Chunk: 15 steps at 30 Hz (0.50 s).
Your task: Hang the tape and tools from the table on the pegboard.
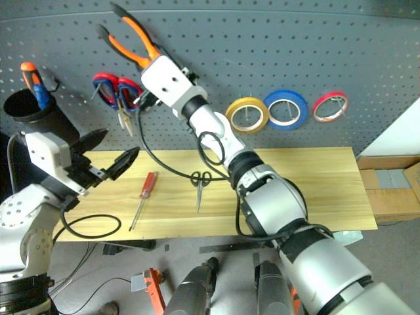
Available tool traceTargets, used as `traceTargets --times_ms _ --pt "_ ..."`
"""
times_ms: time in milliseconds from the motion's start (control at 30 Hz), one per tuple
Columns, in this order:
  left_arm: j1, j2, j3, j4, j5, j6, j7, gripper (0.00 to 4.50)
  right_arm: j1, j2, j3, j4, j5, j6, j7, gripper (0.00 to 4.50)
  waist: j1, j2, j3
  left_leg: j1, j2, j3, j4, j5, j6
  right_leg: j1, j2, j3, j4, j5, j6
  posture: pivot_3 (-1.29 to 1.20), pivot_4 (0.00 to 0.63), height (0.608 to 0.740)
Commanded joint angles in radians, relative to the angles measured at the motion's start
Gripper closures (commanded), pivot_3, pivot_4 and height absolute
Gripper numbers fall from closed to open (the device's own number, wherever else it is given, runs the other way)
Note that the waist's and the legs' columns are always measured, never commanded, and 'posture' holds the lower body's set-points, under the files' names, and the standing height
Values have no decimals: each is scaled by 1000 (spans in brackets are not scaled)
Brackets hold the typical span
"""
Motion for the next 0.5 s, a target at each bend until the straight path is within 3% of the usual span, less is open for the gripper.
traceTargets --times_ms 33,500 --pt "7 12 36 -51 -28 4 -1 0 -59 -12 -13 -48 7 -65 -15 2455 1 0 0 0 0 0 0 0 0 0 0 0 0 0 0 190 340 740" --pt "13 16 47 -101 -66 46 20 0 -127 12 -95 -73 110 -73 57 2455 0 -1 5 0 0 -3 -2 1 -1 0 1 0 0 -1 -2 204 350 740"
